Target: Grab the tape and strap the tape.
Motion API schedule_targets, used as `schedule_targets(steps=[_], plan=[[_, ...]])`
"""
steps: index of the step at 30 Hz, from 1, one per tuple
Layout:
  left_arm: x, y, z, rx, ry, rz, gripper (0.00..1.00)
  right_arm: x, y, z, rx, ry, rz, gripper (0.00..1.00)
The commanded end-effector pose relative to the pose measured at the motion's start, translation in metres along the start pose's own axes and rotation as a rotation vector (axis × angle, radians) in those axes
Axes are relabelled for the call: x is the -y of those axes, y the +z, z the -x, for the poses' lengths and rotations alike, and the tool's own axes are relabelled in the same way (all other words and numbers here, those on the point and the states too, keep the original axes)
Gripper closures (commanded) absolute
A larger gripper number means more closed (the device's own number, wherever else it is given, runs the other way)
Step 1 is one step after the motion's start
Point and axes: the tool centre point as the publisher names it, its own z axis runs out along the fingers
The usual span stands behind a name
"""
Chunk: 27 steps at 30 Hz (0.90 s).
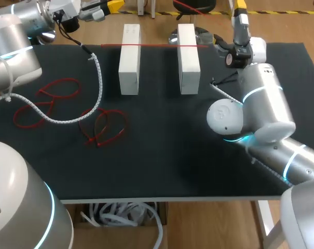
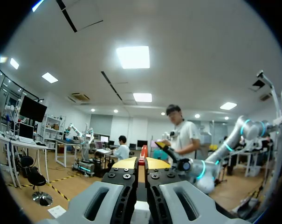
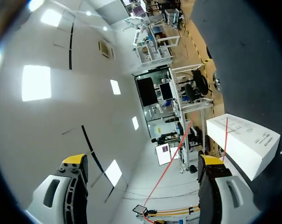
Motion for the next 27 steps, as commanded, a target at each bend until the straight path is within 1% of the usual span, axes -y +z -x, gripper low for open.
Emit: schedule_targets(steps=[1,5,8,13,21,27], plan=[[-0.001,0.0,-0.001,0.004,0.002,-0.001,1.0,-0.006,0.0,0.005,-0.099,0.014,0.003,0.0],[-0.001,0.0,-0.001,0.004,0.002,-0.001,1.0,-0.009,-0.002,0.005,-0.114,0.039,0.018,0.0],[-0.001,0.0,-0.001,0.004,0.002,-0.001,1.0,-0.011,-0.001,0.008,-0.109,0.057,0.026,0.0],[-0.001,0.0,-0.001,0.004,0.002,-0.001,1.0,-0.01,0.007,0.009,-0.123,0.077,0.03,0.0],[-0.001,0.0,-0.001,0.004,0.002,-0.001,1.0,-0.005,0.012,0.001,-0.146,0.089,0.02,0.0],[-0.001,0.0,-0.001,0.004,0.002,-0.001,1.0,-0.009,0.012,-0.002,-0.159,0.096,0.036,0.0]])
